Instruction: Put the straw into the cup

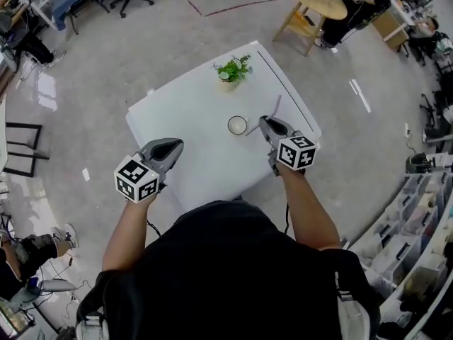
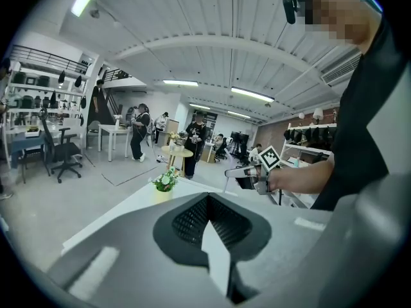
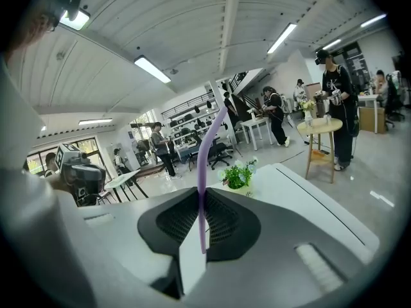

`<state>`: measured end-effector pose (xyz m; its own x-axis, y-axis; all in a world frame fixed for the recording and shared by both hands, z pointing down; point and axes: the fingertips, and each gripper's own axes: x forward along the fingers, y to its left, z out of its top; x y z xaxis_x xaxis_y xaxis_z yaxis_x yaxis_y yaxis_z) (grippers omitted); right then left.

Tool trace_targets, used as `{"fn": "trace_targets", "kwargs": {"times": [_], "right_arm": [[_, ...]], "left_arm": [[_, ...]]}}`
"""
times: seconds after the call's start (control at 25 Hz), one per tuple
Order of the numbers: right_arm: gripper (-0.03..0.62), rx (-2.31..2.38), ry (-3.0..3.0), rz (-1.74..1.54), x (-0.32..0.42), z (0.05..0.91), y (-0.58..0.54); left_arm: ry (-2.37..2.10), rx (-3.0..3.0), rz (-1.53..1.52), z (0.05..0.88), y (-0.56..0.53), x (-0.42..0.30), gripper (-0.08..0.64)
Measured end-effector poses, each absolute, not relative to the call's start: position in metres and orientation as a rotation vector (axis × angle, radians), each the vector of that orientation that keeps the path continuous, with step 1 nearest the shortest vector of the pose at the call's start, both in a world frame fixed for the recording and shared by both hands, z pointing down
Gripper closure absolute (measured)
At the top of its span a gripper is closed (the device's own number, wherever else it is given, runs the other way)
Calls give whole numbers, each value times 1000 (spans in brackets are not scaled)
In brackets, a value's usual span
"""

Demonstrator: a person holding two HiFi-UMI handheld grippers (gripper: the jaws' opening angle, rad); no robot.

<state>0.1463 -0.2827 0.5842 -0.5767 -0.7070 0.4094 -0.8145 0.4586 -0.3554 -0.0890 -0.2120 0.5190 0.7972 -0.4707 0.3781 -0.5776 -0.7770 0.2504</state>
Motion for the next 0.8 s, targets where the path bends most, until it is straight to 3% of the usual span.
{"fn": "trace_targets", "kwargs": {"times": [0.8], "right_arm": [[534,1293,-2453,900,136,640,-327]], "left_arm": [[-784,2548,456,545,-238,-88,559]]}}
